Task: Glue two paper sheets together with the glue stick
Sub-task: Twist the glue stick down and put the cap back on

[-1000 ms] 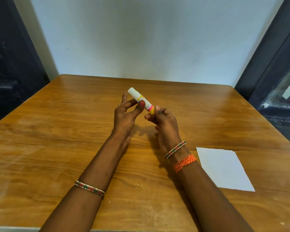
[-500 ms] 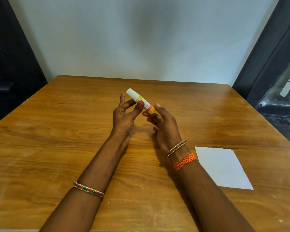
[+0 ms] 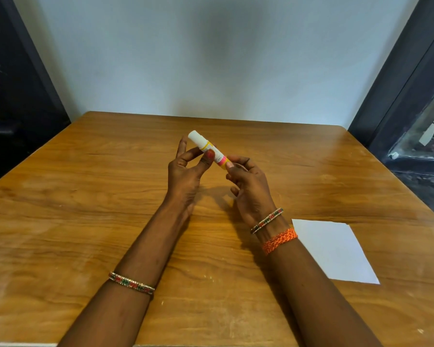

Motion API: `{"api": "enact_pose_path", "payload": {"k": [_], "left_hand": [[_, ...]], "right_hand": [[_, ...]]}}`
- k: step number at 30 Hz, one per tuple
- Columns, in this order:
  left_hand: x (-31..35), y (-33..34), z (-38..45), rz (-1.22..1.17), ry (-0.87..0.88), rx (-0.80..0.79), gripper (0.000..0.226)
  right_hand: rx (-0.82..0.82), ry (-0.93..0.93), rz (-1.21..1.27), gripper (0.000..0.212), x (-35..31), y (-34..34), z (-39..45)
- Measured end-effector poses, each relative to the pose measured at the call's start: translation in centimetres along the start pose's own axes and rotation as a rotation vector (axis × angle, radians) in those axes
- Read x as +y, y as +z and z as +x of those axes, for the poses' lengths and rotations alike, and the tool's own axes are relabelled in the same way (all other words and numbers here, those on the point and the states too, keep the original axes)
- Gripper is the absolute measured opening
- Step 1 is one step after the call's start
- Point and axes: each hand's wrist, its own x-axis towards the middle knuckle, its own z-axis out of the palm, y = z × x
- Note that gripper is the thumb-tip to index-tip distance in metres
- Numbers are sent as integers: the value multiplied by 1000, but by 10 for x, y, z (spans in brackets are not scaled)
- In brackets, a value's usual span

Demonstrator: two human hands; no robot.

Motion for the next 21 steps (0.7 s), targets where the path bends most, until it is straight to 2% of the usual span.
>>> {"api": "enact_pose_path", "payload": {"k": [1,4,10,13,15,17,18,21], "left_hand": [[1,1,-1,-24,-12,-8,21],[4,3,-7,-120,-50,-22,27],[7,4,-12,-207,-61,-47,17],[7,2,-11,-293,-83,-73,17],[7,0,-8,-388,-116,-102,20],[8,-3,-5,-484,-168,-115,28],[9,-4,-4,-518,-195,-117,32],[11,-6,-3,-569,-248,-141,36]], "right_hand": [[-8,29,-12,6,0,-1,1],[-22,71,-39,18,5,1,3],[-18,73,109,5,9,3,1],[-50,69,184,8,8,4,1],[-33,57,150,9,7,5,1],[18,-42,13,11,7,8,0],[49,-148,-100,12,9,10,-1],[136,-594,-602,15,15,11,-4]]}}
